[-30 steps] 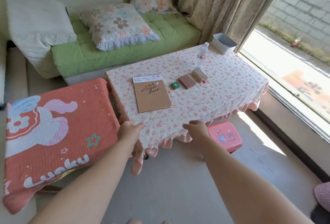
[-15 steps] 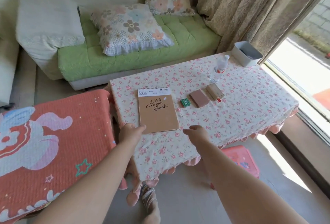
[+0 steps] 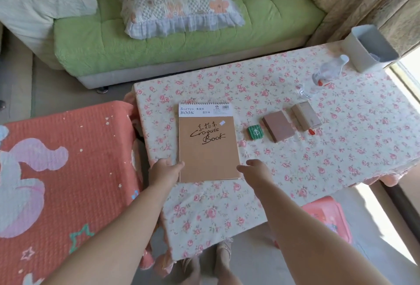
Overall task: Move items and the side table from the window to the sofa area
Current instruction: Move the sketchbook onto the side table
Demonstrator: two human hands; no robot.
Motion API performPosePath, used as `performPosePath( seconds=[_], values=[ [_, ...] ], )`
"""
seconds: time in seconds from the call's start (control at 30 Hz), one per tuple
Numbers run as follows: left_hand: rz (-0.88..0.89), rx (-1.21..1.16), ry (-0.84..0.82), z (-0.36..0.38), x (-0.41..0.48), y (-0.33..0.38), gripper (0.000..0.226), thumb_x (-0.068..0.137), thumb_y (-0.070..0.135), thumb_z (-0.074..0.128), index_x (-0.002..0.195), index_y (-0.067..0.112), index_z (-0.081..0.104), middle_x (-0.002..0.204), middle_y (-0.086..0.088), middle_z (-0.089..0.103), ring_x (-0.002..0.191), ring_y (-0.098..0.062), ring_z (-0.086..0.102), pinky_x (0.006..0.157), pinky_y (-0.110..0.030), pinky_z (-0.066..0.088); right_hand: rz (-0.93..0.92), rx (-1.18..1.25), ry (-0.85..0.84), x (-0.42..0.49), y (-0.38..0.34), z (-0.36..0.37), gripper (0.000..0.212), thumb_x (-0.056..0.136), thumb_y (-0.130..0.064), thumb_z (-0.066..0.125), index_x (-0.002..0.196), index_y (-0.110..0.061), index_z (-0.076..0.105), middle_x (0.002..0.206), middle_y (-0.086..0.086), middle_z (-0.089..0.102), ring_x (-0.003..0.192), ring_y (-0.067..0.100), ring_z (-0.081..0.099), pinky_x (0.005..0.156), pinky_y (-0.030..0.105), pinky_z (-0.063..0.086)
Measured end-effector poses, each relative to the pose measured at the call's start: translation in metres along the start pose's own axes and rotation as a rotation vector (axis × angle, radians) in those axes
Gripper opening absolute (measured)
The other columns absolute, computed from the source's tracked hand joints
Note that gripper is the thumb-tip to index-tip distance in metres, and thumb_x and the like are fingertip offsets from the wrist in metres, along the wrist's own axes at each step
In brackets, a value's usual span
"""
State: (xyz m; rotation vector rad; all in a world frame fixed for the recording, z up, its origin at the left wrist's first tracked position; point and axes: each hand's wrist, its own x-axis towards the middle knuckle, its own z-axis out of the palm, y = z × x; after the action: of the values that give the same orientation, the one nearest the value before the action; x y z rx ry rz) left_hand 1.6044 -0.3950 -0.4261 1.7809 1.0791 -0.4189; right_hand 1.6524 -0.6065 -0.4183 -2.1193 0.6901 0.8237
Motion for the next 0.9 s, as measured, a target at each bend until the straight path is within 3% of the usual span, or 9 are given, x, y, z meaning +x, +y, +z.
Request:
performPosePath(
  seconds=[0.13,0.33,0.53,0.7,0.77,0.83,0.9],
  values=[
    [-0.046,0.037,0.043,0.025,0.034,-0.008,0.053,0.086,0.031,0.063,0.13,0.004,0.051,0.139,-0.01,0.05,0.122,-0.029,0.051,0.099,-0.033,0.043,0.013,-0.044,-0.011,0.045,-0.004,0.01,0.054,0.089,-0.02,0.057,0.138,-0.007,0.041,0.136,0.011,0.052,0.12,0.027,0.052,0.089,0.032,0.043],
    [-0.073,0.059,0.084,0.054,0.084,-0.009,0.056,0.089,0.031,0.059,0.136,0.005,0.045,0.138,-0.011,0.052,0.126,-0.03,0.048,0.1,-0.034,0.038,0.006,-0.083,-0.012,0.102,-0.004,0.026,0.056,0.088,-0.02,0.058,0.139,-0.007,0.04,0.136,0.012,0.053,0.121,0.028,0.052,0.093,0.034,0.044],
    [-0.126,0.137,0.104,0.08,0.107,-0.017,0.054,0.091,0.03,0.056,0.134,0.0,0.043,0.132,-0.017,0.053,0.12,-0.034,0.05,0.084,-0.032,0.037,0.014,-0.177,-0.025,0.134,0.002,0.041,0.051,0.088,-0.017,0.054,0.136,-0.006,0.041,0.128,0.013,0.055,0.101,0.025,0.055,0.076,0.028,0.043],
    [-0.134,0.183,0.117,0.091,0.111,-0.018,0.041,0.09,0.027,0.056,0.115,-0.005,0.052,0.106,-0.018,0.057,0.09,-0.031,0.053,0.069,-0.032,0.035,0.072,-0.133,-0.038,0.149,-0.001,0.057,0.043,0.086,-0.014,0.049,0.128,-0.006,0.047,0.122,0.015,0.055,0.088,0.024,0.049,0.065,0.026,0.042],
    [-0.155,0.158,0.115,0.094,0.113,-0.017,0.031,0.09,0.025,0.056,0.101,-0.004,0.055,0.09,-0.012,0.052,0.078,-0.026,0.049,0.068,-0.032,0.034,0.106,-0.124,-0.046,0.151,-0.002,0.062,0.042,0.086,-0.013,0.048,0.127,-0.004,0.046,0.123,0.017,0.054,0.089,0.026,0.05,0.069,0.029,0.041],
    [-0.176,0.136,0.13,0.095,0.117,-0.018,0.031,0.091,0.024,0.055,0.072,0.002,0.046,0.071,-0.005,0.044,0.061,-0.018,0.042,0.066,-0.03,0.033,0.131,-0.123,-0.04,0.155,-0.001,0.062,0.042,0.087,-0.01,0.044,0.127,-0.001,0.046,0.123,0.017,0.054,0.095,0.028,0.053,0.073,0.031,0.042],
    [-0.185,0.111,0.127,0.095,0.119,-0.021,0.034,0.092,0.024,0.053,0.067,0.005,0.042,0.066,-0.003,0.041,0.061,-0.02,0.043,0.066,-0.029,0.033,0.147,-0.148,-0.031,0.16,0.001,0.059,0.039,0.088,-0.007,0.041,0.126,0.001,0.048,0.116,0.017,0.055,0.098,0.03,0.054,0.077,0.033,0.043]
  ],
)
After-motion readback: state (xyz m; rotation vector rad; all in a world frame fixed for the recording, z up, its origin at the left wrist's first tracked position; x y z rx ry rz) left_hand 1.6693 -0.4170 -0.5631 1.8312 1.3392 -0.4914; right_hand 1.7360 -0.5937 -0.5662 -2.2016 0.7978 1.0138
